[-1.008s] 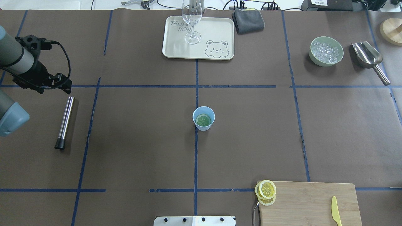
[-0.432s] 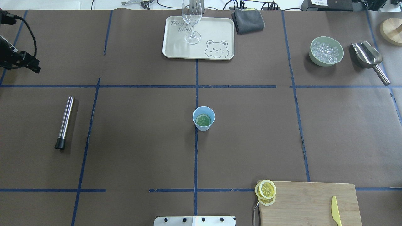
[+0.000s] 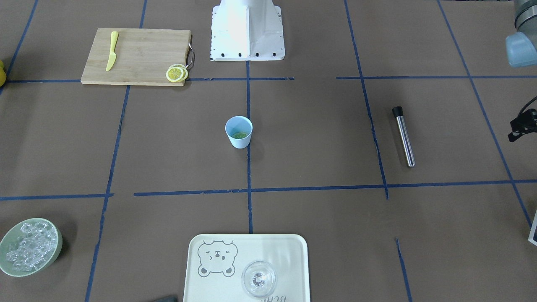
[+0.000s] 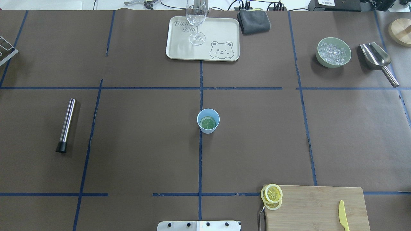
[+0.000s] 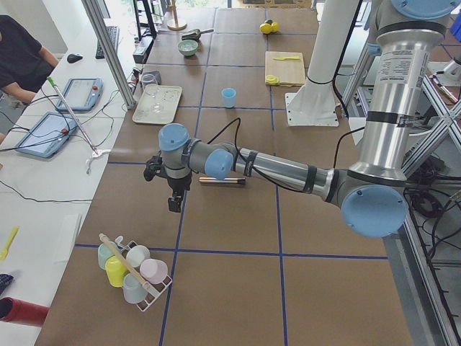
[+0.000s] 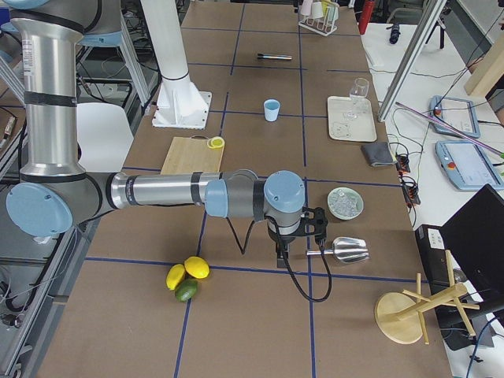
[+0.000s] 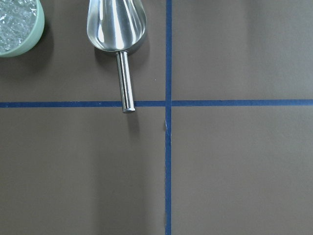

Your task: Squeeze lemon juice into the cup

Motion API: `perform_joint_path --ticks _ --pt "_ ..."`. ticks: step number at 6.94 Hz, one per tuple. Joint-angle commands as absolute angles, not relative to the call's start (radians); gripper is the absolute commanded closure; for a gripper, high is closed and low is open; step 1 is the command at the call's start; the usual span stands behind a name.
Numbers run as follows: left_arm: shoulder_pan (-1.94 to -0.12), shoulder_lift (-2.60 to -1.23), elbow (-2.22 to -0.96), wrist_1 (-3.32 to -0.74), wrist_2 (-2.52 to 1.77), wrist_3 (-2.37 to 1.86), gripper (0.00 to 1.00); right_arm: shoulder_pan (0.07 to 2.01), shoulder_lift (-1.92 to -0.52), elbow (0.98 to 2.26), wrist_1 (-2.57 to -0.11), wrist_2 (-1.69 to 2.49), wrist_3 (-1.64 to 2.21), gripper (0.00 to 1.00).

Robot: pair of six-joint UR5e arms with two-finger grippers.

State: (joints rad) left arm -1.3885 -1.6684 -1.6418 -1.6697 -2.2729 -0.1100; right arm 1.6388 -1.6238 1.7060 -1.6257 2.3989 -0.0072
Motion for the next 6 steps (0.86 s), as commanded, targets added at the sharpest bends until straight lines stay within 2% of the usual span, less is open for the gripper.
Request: perform_joint_path --ticks 1,6 --pt "-1.475 -1.628 -1.594 -1.672 -2.283 -0.031 0.00 1.632 -1.620 1.654 -1.624 2.398 -0.006 0.00" --pt "-1.563 -1.585 -1.546 -1.668 -2.283 0.041 0.00 1.612 -1.614 1.597 -1.556 2.396 -0.003 0.00"
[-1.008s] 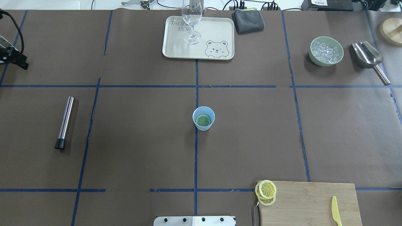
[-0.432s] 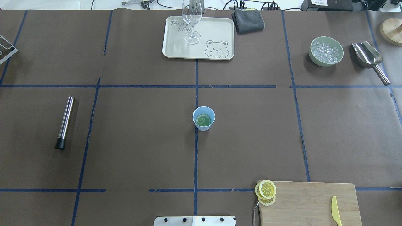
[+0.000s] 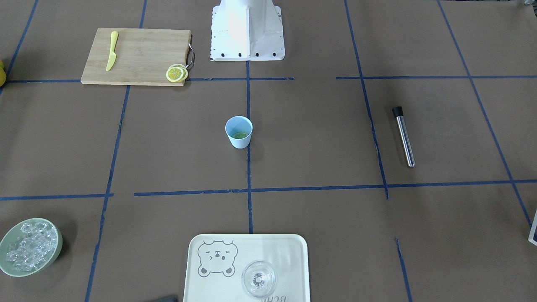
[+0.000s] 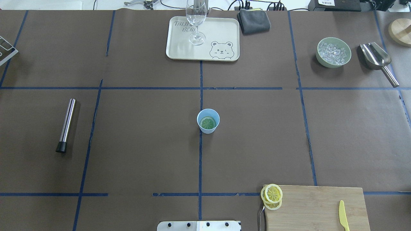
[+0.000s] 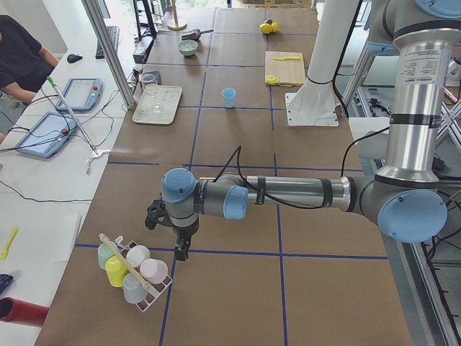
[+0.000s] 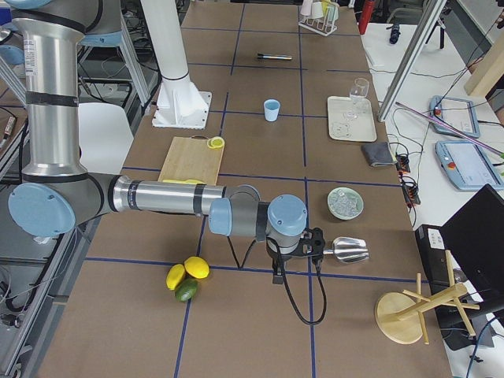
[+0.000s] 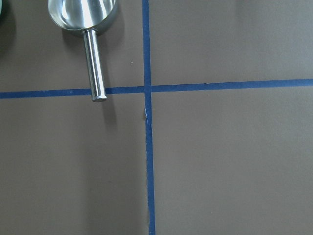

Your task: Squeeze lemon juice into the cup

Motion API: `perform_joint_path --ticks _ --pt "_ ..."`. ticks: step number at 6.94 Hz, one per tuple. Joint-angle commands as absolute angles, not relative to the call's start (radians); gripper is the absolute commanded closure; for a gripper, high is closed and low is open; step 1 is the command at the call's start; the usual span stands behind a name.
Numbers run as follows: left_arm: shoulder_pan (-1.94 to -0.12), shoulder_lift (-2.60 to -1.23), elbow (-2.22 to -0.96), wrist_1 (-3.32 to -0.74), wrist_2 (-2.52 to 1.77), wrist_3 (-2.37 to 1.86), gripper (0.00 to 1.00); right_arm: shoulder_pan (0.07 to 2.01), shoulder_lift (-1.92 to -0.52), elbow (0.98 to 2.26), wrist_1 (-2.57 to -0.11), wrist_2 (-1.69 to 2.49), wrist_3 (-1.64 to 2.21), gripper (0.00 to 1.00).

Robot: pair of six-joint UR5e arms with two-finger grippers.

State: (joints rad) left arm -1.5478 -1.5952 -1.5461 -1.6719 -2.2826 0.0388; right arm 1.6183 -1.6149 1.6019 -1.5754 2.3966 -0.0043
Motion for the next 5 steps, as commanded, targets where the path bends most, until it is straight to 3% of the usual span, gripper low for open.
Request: perform_joint_path --ticks 1,5 --pt "-1.563 -1.585 -1.549 -1.664 -2.296 0.040 0.00 1.611 -1.614 1.588 -1.531 2.396 -0.003 0.00" --pt "-1.565 -1.588 -1.591 -1.549 -2.359 0.037 0.00 1.608 -1.612 1.588 -1.528 2.398 -0.003 0.00"
